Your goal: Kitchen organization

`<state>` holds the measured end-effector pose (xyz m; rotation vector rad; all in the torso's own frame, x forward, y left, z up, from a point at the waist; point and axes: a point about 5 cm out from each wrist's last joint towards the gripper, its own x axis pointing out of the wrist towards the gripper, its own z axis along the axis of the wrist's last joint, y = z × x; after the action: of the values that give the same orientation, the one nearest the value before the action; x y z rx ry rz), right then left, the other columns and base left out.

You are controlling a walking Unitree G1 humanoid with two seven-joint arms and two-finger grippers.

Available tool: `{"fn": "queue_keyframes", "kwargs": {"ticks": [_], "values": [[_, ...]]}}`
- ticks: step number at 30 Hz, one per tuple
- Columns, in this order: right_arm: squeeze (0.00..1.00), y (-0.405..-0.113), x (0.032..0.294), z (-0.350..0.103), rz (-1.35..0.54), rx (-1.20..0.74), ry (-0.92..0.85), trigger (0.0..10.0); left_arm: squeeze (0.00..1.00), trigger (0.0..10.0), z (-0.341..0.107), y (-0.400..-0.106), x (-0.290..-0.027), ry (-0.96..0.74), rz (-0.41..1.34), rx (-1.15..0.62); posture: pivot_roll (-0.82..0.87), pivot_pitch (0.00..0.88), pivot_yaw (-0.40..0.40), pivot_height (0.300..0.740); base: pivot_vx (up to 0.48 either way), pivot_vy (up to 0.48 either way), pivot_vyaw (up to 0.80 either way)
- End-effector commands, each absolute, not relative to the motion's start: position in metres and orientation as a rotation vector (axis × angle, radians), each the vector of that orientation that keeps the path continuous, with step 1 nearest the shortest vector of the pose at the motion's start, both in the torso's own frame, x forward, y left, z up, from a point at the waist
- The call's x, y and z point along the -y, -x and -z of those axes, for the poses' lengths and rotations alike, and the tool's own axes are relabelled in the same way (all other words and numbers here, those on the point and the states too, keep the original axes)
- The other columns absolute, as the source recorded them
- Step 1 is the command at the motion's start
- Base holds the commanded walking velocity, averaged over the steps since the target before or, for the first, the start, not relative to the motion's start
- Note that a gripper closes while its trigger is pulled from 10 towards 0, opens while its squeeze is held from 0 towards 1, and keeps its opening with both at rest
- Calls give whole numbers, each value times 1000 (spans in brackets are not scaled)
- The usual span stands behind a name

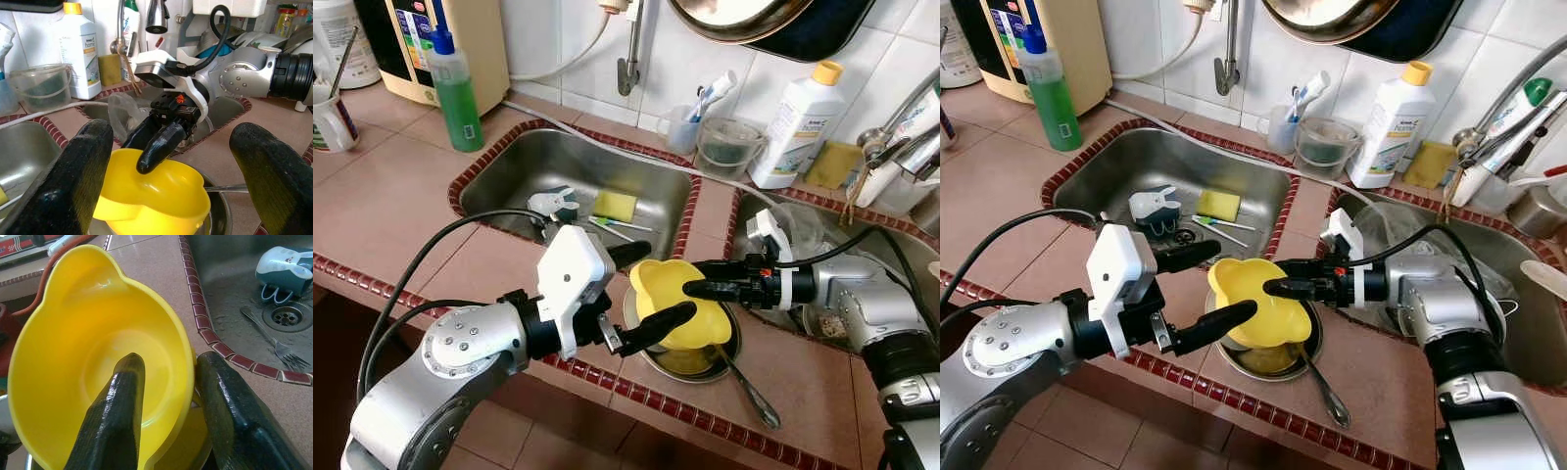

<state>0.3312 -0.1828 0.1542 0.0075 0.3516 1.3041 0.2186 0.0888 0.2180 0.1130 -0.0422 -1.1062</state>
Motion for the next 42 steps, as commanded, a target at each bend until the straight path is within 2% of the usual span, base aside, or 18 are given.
{"fn": "queue_keyframes", "kwargs": {"ticks": [1, 25, 42], "values": [[0, -334, 186, -162, -1303, -330, 10, 0, 0, 10000, -221, -214, -84, -129, 1141, 60, 4, 63, -128, 740, 0, 0, 0], [0, -336, 192, -164, -1273, -314, 5, 0, 0, 10000, -226, -217, -85, -121, 1132, 79, 1, 65, -122, 740, 0, 0, 0], [0, -346, 192, -189, -1231, -190, -80, 0, 0, 10000, -227, -218, -86, -123, 1124, 78, 4, 63, -118, 740, 0, 0, 0]]}}
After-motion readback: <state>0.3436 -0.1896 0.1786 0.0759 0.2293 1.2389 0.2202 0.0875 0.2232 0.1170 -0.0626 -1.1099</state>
